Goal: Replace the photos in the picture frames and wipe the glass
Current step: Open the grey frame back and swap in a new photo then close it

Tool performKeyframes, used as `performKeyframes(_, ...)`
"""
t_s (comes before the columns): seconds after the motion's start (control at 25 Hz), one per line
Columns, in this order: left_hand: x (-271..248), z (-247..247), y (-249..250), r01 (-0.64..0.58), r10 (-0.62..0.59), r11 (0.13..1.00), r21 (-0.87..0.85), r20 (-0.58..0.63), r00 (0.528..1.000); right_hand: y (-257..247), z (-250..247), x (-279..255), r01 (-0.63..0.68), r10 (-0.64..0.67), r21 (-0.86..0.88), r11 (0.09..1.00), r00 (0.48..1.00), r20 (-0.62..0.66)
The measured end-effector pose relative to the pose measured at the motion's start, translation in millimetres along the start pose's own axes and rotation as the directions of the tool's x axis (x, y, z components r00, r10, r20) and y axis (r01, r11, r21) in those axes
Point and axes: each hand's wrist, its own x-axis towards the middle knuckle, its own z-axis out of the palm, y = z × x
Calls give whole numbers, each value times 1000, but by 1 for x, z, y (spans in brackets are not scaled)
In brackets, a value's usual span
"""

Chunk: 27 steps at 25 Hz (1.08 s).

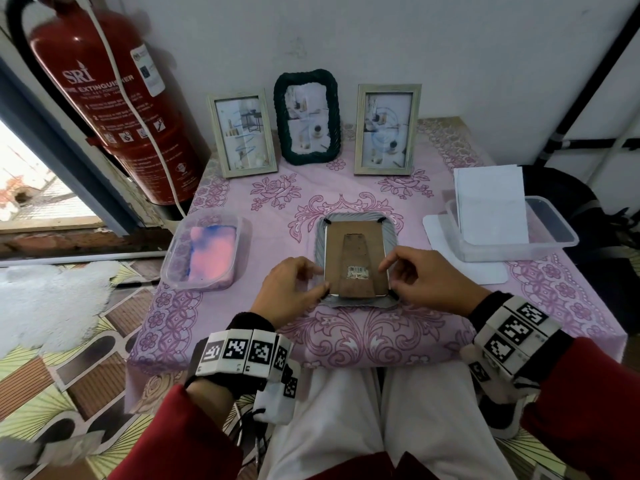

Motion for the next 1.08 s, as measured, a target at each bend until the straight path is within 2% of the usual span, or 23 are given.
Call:
performKeyframes(0.08,4,4,-3,86,-89,994,-75,-38,995,3,-6,4,-70,77,66,995,991,-111)
performKeyframes(0.2,9,11,-6,163,-163,986,-19,-28,986,2,-8,6,-109,117,89,990,989,-90)
performKeyframes(0.28,10,13,-4,182,-185,981,-60,-43,982,-1,-3,5,-112,115,42,993,990,-80)
performKeyframes(0.36,10,12,0,221,-228,948,-229,-1,974,-2,2,6,-108,109,19,994,990,-89)
performKeyframes(0.48,6,8,4,285,-265,812,-510,114,957,-1,4,8,-141,148,64,988,982,-114)
performKeyframes(0.6,4,4,10,229,-233,728,-646,81,969,-2,4,10,-167,184,131,977,974,-129)
performKeyframes(0.68,8,2,18,159,-197,713,-683,23,980,-7,0,14,-157,184,176,972,972,-146)
performKeyframes(0.84,23,-4,41,1,-148,686,-727,-138,979,-31,-16,26,7,28,111,994,950,-310)
performKeyframes(1.08,43,-12,74,-218,27,752,-622,-303,953,-78,-44,51,166,-92,127,978,888,-450)
